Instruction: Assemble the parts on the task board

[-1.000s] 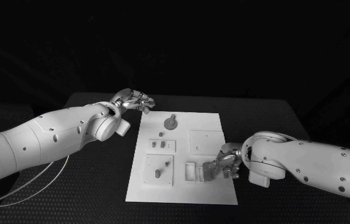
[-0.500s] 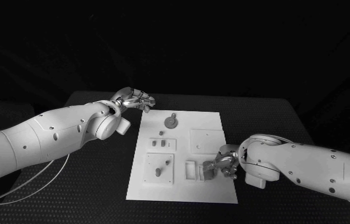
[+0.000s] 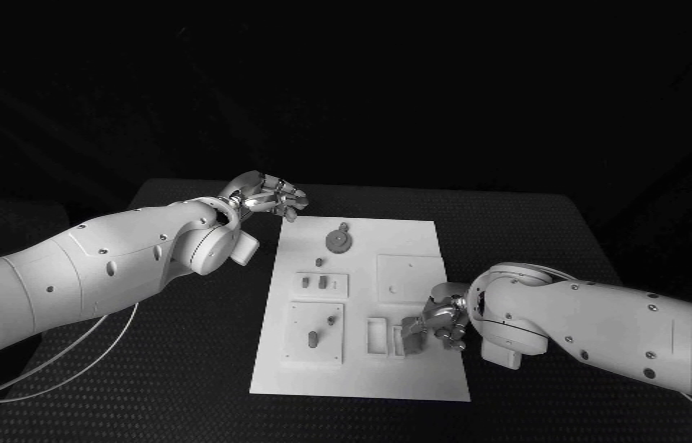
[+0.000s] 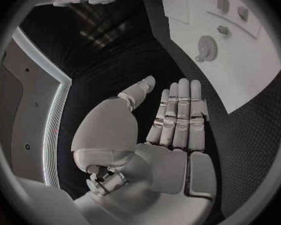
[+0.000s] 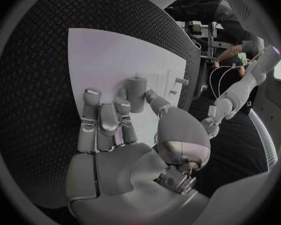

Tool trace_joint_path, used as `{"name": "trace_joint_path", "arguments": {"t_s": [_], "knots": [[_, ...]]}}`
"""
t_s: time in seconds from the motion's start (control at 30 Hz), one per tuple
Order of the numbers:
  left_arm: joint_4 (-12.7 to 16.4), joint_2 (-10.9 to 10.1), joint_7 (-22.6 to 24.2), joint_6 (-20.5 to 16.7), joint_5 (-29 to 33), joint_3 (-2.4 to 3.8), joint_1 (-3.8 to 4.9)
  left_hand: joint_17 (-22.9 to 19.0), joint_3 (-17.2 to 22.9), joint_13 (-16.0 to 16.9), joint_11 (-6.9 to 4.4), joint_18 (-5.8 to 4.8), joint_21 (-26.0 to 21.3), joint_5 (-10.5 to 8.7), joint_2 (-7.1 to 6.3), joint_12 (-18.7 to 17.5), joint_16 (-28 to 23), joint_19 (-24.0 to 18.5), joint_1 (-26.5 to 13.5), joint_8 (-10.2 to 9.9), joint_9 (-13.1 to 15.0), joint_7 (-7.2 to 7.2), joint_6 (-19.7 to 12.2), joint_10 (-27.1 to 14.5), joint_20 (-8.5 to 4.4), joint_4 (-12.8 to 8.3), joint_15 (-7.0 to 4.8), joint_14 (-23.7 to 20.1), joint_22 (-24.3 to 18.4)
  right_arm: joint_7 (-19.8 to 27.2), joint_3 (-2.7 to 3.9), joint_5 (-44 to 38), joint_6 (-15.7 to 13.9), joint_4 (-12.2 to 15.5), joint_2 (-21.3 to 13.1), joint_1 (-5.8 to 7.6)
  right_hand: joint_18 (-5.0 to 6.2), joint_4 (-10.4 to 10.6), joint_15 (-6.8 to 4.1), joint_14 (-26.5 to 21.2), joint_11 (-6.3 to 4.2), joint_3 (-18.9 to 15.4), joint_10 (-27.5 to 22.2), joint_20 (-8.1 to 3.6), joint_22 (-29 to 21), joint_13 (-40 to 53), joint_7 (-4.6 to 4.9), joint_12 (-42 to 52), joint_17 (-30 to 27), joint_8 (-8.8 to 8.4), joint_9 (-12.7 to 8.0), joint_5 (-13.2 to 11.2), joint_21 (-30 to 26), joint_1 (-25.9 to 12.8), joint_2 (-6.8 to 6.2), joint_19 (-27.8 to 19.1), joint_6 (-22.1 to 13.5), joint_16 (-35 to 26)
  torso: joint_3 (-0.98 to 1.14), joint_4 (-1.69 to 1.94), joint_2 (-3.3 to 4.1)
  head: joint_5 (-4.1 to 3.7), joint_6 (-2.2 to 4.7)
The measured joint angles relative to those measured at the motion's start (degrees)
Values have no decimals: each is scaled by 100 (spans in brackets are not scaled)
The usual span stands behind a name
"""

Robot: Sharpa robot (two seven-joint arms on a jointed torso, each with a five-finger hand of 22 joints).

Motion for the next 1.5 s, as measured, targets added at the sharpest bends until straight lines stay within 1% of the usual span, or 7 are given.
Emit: {"name": "trace_joint_path", "arguments": {"t_s": [0.03, 0.27, 0.37, 0.5, 0.7, 1.3, 1.5], "knots": [[0, 0, 0, 0, 0, 0, 0, 0, 0, 0, 0, 0, 0, 0, 0, 0, 0, 0, 0, 0, 0, 0, 0, 0, 0, 0, 0, 0, 0, -1, 0, -4, 0, 0, 1, 0, 0, -154, 0, 0, 0, -40, 1, -1, 0, 0, 0, 0, 10, -1, -1, 0, 21, 16, 85, -2, 0, 8, 0, -1, 1, 0, 0], [1, -6, 0, 0, 0, 0, 0, 6, 0, 0, 0, 0, 0, 0, 0, 0, -21, 0, 0, 20, 0, 0, 0, 0, 0, 0, 0, 0, 0, -8, 4, -38, 7, 9, 8, 1, -7, -873, 21, 21, 1, -84, 20, -1, 0, -23, -9, 0, 27, -69, -44, -6, 53, 75, 398, -2, 48, 25, -2, 0, 0, -3, -13], [1, -6, 0, 0, 0, 0, 0, 6, 0, 0, 0, 0, 0, 0, 0, 0, -22, 0, 0, 20, 0, 0, 0, 0, 0, 0, 0, 0, 0, -8, 7, -47, 1, 21, 3, 3, -12, -1038, 9, 34, 2, -80, 21, -1, 0, -26, -27, 0, 27, -117, -47, -24, 53, 82, 487, -2, 68, 43, -2, 0, 0, -6, -14], [1, -6, 0, 0, 0, 0, 0, 10, 0, 0, 0, 0, 0, 0, 0, 0, -22, 0, 0, 20, 0, 0, 0, 0, 0, 0, 0, 0, -1, -3, 6, -53, -41, 46, -15, 1, -15, -1056, -9, 53, 10, -64, 30, -1, 0, -37, -41, 0, 48, -89, -41, -45, 53, 70, 587, -2, 115, 46, -2, -1, 0, -7, -14], [-2, -6, 0, 0, 1, 0, 0, 10, 0, 0, 0, -1, 0, 0, 0, 0, -22, 0, 0, 20, 0, 0, 0, 0, 0, 0, 0, 0, -1, 9, -4, -46, -150, 138, -86, 5, -17, -1071, -11, 54, -14, -79, 55, 8, 0, -46, -73, 28, 53, -103, -33, -46, 76, 105, 618, -10, 147, 46, -2, -4, 0, -11, -2], [-5, -1, -1, -1, 2, 0, 0, 21, 0, 0, 0, -2, 0, 0, 0, 0, -22, 0, 0, 20, 0, 0, 0, 0, 0, 0, 0, 0, 3, -27, -12, 480, -344, 435, -179, 378, -17, -1079, -13, 94, -39, -88, 80, 11, 0, -69, -110, 28, 101, -74, -27, -27, 76, 39, 691, -9, 185, 68, 3, -7, 0, -19, 24], [0, 7, -1, -1, 2, 0, 1, 27, 0, 0, 0, -2, 0, 0, 0, 13, -22, 0, 0, 20, 0, 0, 0, 0, 0, 0, 0, 0, 3, -81, -12, 757, -322, 403, -23, 382, -18, -1085, -13, 95, -38, -95, 81, 12, 0, -76, -110, 28, 96, -75, -27, -27, 76, 17, 669, -8, 185, 67, 0, -7, 2, -25, 27]]}}
